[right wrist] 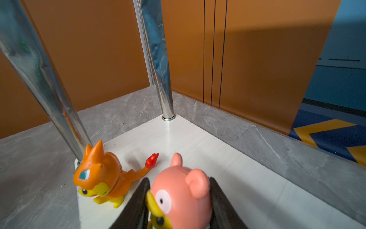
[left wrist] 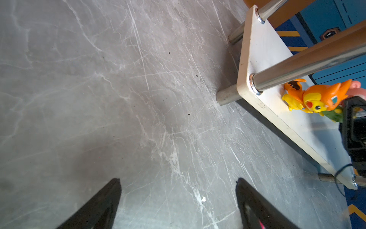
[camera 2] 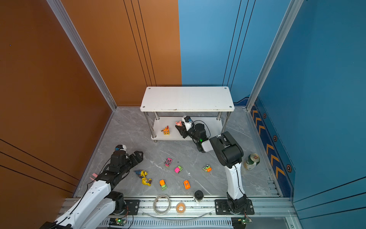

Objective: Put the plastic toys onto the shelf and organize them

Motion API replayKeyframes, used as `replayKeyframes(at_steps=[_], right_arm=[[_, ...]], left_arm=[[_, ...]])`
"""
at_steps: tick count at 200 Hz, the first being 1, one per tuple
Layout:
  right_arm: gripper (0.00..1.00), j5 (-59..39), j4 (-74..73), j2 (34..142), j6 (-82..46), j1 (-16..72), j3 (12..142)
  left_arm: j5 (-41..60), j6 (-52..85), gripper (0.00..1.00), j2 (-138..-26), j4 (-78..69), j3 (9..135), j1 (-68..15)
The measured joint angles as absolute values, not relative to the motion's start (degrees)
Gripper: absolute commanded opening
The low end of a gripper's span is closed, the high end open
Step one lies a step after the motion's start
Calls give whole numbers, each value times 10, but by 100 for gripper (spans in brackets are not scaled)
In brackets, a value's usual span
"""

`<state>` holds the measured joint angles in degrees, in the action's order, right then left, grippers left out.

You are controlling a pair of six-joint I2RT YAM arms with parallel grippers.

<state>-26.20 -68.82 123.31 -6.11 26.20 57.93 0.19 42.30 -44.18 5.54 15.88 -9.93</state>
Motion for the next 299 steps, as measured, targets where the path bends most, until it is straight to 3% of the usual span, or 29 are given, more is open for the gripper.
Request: replayKeyframes(at_steps=[70,118,299], right_arm=[[14,-270,-777,1261,-121,263,585],[23,-270,-785,1261,-140,268,585],[39,-270,-787,1262,-175,271,570]], left_arm=[[0,423,92,-439,55,159,-102],[0,423,93,-442,55,159,-102],[-1,418,94,-438,56,159,-102]])
